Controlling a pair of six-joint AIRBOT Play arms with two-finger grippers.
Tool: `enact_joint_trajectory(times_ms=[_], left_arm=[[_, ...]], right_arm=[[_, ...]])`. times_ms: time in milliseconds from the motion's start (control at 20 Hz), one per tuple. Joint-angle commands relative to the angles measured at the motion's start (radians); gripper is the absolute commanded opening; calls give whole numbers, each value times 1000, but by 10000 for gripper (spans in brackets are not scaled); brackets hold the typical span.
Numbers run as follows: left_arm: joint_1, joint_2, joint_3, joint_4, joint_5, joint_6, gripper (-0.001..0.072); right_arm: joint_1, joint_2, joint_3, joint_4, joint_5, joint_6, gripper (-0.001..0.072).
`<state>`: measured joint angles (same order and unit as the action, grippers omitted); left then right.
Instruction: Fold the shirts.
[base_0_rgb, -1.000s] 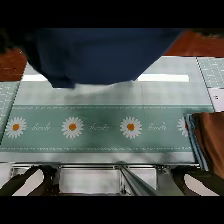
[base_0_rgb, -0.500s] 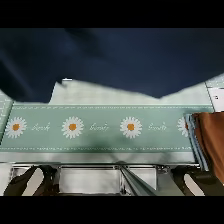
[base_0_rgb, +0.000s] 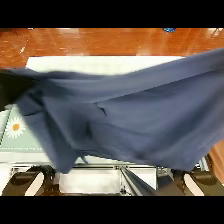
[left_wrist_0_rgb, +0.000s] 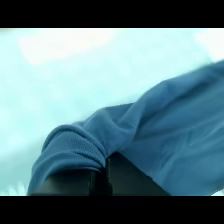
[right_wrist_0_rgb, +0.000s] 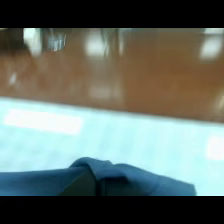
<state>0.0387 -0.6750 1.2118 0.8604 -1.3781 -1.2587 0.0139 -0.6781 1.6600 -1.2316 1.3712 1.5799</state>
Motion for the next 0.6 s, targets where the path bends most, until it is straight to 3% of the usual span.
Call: enact_joint_trajectory(times_ms=[0,200,350,550], left_arm=[[-39,-151,-279,13,208,-10,21],[-39,-545,-193,-69,299,-6,21],[-39,-826,10,-96,272,-7,21],[-37,-1044,240,-95,232,-25,21]], right_arm=[[0,-112,-150,49,-78,-37,22],[0,-418,-179,87,-182,-74,22],[0,-653,-161,154,-311,-77,22],[0,-914,-95,234,-402,-61,22]])
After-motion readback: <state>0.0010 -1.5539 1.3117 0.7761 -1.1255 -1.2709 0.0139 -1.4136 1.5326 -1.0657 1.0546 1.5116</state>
